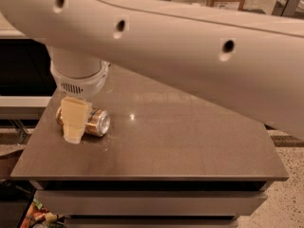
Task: Place orange can upright
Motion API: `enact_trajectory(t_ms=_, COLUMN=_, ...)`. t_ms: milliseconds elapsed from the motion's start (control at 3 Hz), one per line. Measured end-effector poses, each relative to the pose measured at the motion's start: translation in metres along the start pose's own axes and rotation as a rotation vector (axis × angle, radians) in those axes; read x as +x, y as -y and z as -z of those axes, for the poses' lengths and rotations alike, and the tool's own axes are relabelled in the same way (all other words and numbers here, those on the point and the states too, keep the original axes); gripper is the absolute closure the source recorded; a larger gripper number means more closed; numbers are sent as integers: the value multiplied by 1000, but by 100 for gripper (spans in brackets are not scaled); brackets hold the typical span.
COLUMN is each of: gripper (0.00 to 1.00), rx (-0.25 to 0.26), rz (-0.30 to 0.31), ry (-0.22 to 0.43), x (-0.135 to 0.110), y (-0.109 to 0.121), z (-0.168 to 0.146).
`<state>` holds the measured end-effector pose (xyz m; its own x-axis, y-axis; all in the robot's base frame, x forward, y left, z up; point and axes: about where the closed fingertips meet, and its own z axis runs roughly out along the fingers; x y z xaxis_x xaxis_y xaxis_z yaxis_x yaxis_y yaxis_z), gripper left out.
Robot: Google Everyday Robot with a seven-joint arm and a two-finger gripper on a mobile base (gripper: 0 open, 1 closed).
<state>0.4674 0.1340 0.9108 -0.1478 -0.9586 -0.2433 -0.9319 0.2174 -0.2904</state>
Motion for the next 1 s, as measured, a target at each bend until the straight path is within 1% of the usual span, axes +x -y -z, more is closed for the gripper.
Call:
enact_trajectory(t_ms=333, gripper=0, rx=21, rz=75, ry=-71, x=-14, y=1, z=-6)
enact_trajectory(t_ms=667, gripper=0, rx=3, rz=118, ry=-95, x=-25, y=-2, z=-13)
enact_trajectory(t_ms=1000, gripper=0, rx=-41, rz=106, ry=-109, x=-25, y=-9, z=-27)
